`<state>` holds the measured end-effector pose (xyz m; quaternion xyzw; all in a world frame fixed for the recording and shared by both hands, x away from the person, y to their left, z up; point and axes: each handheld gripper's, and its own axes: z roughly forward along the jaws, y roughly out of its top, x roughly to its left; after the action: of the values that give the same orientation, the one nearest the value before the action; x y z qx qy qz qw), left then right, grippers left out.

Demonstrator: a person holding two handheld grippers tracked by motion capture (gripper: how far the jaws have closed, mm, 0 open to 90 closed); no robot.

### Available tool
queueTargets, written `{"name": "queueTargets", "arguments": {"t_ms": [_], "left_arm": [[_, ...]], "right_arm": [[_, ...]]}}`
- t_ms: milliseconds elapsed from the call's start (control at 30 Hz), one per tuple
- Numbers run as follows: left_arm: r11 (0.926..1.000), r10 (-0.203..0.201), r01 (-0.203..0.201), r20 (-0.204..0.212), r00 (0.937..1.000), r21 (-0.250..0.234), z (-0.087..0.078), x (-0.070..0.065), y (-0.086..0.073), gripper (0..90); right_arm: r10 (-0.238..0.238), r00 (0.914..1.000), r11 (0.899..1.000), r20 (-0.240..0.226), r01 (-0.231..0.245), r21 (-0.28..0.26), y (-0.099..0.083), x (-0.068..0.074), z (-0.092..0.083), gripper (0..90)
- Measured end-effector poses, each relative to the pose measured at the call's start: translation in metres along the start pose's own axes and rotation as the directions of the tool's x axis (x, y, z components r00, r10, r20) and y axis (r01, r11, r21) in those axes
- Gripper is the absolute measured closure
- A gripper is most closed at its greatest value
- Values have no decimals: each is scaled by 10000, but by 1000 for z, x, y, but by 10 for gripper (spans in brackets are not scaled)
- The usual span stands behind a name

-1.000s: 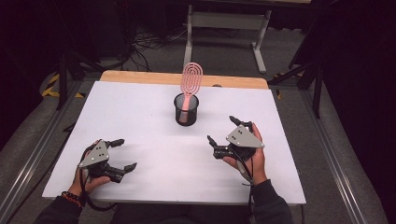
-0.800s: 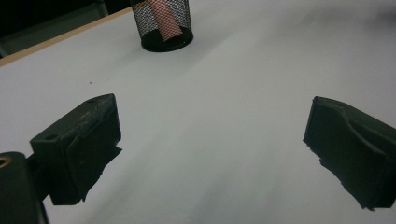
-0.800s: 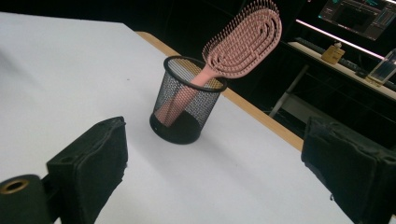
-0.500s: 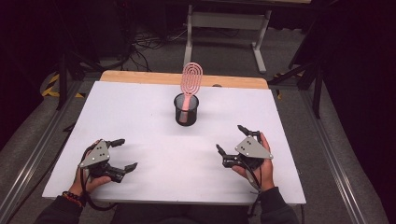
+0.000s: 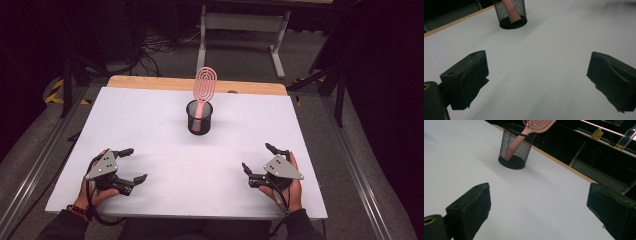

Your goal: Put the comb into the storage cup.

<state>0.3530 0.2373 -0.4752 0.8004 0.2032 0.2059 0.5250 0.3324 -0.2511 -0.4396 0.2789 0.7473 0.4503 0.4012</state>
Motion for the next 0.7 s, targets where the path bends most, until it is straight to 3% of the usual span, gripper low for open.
{"name": "queueTargets", "arguments": {"t_ms": [200, 700], "left_arm": [[10000, 38, -38, -115, 9999, 0, 0, 0, 1, 45], [9999, 157, -157, -50, 9999, 1, -2, -1, 1, 44]], "right_arm": [[272, 9996, 9993, 34, -273, 238, -15, -3, -1, 55], [237, 9997, 9997, 117, -237, -47, -11, 3, 0, 50]]}}
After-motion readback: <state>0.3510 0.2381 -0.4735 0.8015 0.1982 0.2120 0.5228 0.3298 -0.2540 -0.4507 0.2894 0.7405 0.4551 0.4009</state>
